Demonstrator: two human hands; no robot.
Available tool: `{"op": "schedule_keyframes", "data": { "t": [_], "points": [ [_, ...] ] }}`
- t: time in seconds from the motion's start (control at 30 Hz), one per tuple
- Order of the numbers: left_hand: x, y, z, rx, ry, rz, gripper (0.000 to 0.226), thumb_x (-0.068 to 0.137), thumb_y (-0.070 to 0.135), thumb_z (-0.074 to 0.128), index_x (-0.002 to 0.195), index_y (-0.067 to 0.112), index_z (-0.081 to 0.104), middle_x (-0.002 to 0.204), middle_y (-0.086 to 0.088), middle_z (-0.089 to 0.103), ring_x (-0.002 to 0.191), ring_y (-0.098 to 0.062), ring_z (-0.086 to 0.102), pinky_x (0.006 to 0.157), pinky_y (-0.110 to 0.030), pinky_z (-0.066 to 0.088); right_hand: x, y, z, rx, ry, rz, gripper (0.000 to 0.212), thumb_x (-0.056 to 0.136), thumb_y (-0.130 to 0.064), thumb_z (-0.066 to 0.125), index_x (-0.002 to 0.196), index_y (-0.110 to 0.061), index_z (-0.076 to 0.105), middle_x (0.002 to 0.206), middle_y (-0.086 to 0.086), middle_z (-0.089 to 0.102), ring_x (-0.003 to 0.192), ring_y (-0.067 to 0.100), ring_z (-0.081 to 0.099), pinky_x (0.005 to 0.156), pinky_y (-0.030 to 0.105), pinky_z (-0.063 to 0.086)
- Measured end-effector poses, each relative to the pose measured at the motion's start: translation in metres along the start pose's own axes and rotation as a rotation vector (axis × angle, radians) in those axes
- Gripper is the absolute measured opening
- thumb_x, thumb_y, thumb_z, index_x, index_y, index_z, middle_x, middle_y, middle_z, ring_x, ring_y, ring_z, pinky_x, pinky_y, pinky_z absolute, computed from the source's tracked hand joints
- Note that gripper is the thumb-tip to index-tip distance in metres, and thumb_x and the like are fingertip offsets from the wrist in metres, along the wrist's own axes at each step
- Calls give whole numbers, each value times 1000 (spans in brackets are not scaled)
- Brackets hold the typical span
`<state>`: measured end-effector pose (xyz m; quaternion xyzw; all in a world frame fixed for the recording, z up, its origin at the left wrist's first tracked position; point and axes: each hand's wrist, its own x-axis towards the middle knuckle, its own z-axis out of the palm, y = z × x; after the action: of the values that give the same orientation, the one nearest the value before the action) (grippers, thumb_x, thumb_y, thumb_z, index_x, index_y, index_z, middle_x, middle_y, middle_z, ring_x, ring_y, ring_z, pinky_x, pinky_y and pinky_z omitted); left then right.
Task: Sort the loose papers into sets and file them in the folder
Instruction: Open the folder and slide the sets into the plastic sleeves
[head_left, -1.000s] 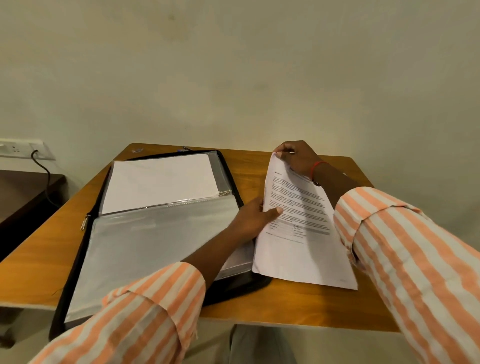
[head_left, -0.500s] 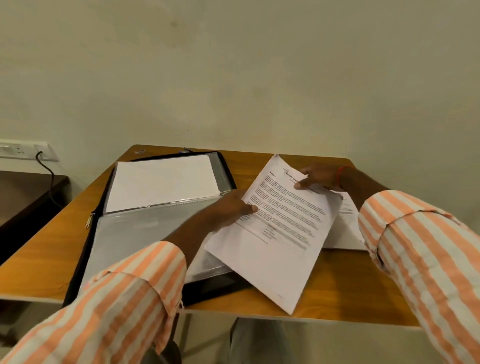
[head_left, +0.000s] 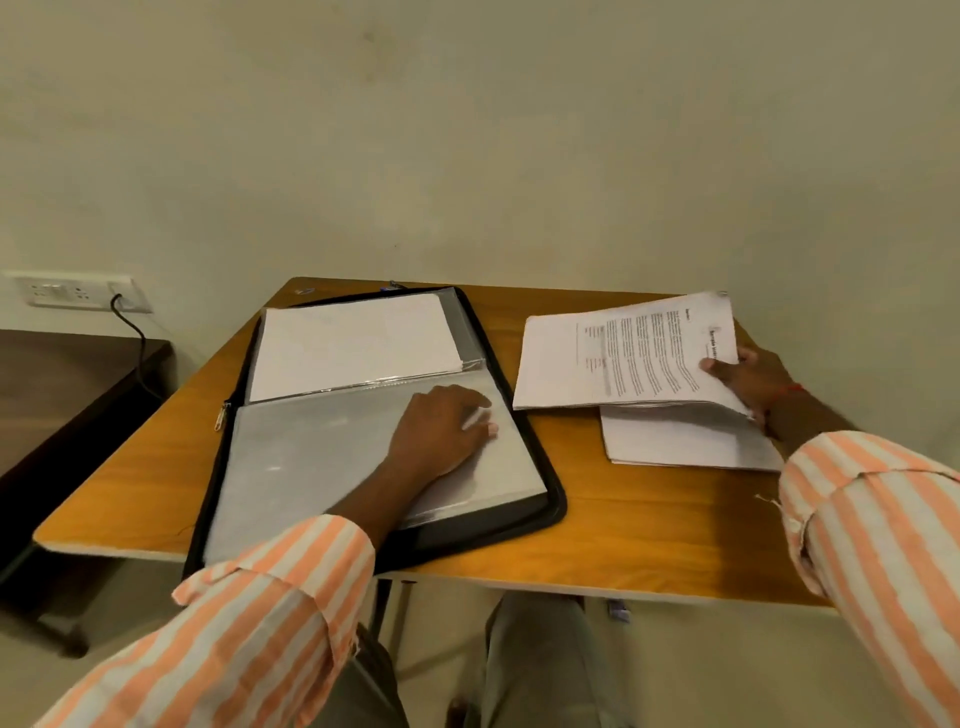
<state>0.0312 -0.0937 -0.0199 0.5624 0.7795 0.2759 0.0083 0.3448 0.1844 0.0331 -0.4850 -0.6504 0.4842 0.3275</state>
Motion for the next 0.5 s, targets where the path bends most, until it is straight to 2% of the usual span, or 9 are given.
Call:
{"op": "schedule_keyframes", "data": {
  "t": [0.07, 0.13, 0.23, 0.33, 0.5],
  "points": [
    [0, 2, 0, 1, 3, 4, 29, 90, 53, 66, 107, 31, 73, 119, 7, 71, 107, -15, 61, 100, -40, 46, -7, 4, 3, 12, 67, -2, 38, 96, -10, 65, 132, 0, 59, 126, 15, 64, 102, 26, 61, 91, 37, 48],
    [2, 6, 0, -37, 42, -35, 17, 90, 45, 70, 98, 31, 76, 111, 6, 72, 100, -15, 62, 97, -38, 48, -13, 5, 6, 12, 64, 18, 39, 95, -12, 67, 131, 1, 60, 130, 18, 63, 103, 28, 62, 90, 37, 50],
    [7, 6, 1, -80, 47, -102, 9, 93, 37, 68, 94, 32, 76, 106, 8, 73, 98, -14, 64, 93, -32, 50, -21, 4, 10, 32, 28, 32, 40, 94, -12, 68, 132, -1, 59, 130, 18, 64, 103, 30, 64, 77, 29, 54],
    [14, 5, -4, -282, 48, -185, 9, 95, 32, 67, 91, 28, 73, 101, 8, 73, 96, -12, 64, 89, -28, 49, -24, -2, 10, 49, 31, 13, 38, 95, -11, 66, 132, 0, 59, 122, 12, 65, 95, 27, 65, 67, 23, 54],
    [23, 6, -16, -410, 64, -225, 7, 96, 23, 67, 90, 22, 66, 87, 7, 68, 80, -8, 61, 68, -20, 42, -19, -1, 2, 50, 111, -4, 39, 91, -15, 73, 129, -8, 65, 123, 10, 69, 104, 29, 68, 100, 45, 52]
  ]
}}
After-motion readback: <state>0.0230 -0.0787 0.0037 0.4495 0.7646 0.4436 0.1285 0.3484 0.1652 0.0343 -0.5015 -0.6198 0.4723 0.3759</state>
